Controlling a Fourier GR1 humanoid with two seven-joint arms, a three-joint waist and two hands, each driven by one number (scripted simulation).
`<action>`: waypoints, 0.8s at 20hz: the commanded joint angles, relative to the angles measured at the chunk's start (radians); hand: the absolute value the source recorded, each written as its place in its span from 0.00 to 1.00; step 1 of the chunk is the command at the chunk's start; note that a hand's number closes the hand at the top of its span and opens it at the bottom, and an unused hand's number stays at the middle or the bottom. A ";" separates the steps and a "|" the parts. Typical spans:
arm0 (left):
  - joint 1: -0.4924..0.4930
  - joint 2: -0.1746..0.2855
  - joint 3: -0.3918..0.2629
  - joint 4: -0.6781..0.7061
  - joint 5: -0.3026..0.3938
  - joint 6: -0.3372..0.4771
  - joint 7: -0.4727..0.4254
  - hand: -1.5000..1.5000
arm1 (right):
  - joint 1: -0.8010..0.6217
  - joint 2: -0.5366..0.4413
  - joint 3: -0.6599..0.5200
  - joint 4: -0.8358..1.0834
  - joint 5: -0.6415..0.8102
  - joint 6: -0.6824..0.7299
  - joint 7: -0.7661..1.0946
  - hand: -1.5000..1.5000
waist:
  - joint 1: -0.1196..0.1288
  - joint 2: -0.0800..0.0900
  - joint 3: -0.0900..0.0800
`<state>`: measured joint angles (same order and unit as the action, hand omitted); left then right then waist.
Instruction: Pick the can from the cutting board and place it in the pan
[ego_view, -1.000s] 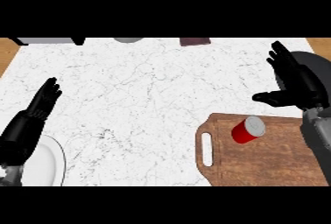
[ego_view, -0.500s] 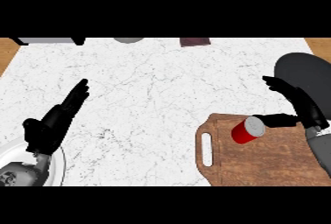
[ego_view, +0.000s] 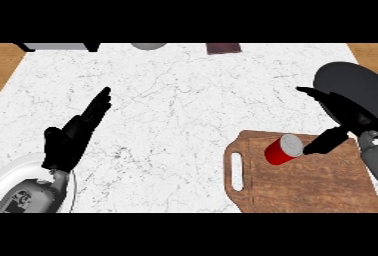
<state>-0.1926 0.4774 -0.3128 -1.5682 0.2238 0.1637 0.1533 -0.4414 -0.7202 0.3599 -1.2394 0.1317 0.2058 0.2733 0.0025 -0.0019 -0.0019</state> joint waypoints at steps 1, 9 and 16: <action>-0.012 -0.015 -0.011 0.021 -0.024 -0.002 -0.008 0.50 | -0.100 -0.054 0.082 -0.040 0.021 0.207 0.174 0.00 | 0.009 0.001 -0.002; -0.038 0.011 0.050 0.022 0.019 -0.059 0.006 0.50 | -0.288 0.113 0.156 0.016 -0.120 0.549 0.522 0.00 | 0.017 0.003 0.000; 0.025 -0.044 0.039 -0.019 -0.039 -0.026 0.021 0.50 | -0.269 0.134 0.099 -0.087 -0.221 0.641 0.738 0.00 | -0.006 -0.004 0.001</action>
<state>-0.2012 0.4394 -0.2850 -1.5555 0.1935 0.1399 0.1617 -0.7133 -0.5792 0.4880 -1.2459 -0.0313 0.7463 0.8363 0.0065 -0.0019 -0.0014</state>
